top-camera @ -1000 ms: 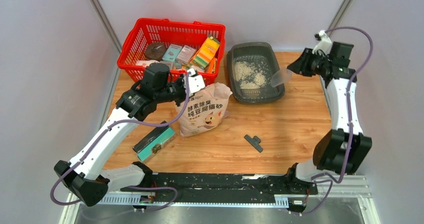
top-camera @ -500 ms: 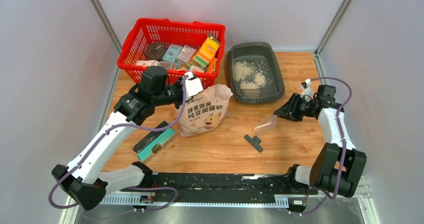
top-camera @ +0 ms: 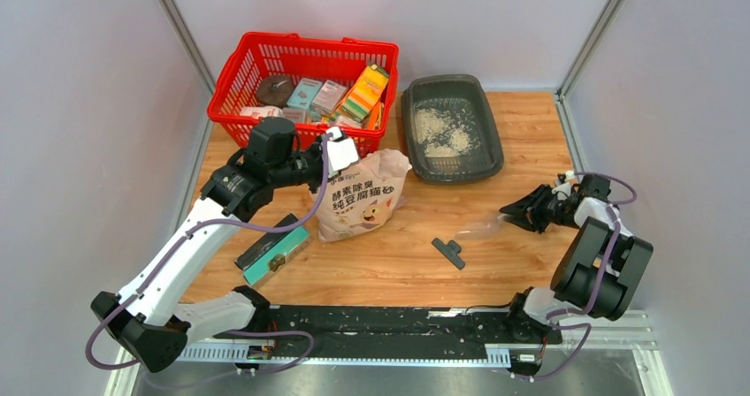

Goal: Fill the litter box with clean litter

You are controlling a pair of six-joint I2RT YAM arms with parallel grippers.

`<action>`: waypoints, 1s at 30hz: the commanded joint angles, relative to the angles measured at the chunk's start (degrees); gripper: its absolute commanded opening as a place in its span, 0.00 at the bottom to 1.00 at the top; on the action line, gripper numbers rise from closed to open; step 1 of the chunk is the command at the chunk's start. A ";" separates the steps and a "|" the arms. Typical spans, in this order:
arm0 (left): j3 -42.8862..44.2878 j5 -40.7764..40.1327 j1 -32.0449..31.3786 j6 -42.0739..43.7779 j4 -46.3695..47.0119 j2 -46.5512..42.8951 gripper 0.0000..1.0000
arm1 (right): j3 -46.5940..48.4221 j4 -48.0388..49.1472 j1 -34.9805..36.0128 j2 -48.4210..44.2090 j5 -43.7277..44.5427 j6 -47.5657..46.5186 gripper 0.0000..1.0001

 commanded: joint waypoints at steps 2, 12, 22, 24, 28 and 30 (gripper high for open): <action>0.24 2.87 0.08 -0.47 3.67 -2.49 0.00 | 0.50 3.79 0.09 0.89 7.11 -2.01 0.12; -0.73 3.56 -0.01 -0.38 3.84 -2.67 0.00 | 0.58 3.26 -0.08 0.80 12.12 -0.69 0.49; -0.56 3.66 -0.01 -0.38 3.76 -1.96 0.00 | 13.40 -14.39 -2.81 -1.57 16.62 -0.77 0.65; -0.73 3.65 -0.01 -0.38 3.67 -2.14 0.00 | 18.31 -16.07 -0.80 -2.01 16.95 -2.27 0.65; -0.38 3.74 -0.01 -0.73 3.58 -2.05 0.00 | 25.53 -15.82 8.59 -4.29 16.17 -4.47 0.65; 0.06 3.74 -0.01 -0.73 3.41 -1.88 0.00 | 29.21 -13.37 17.20 -5.35 15.47 -5.61 0.66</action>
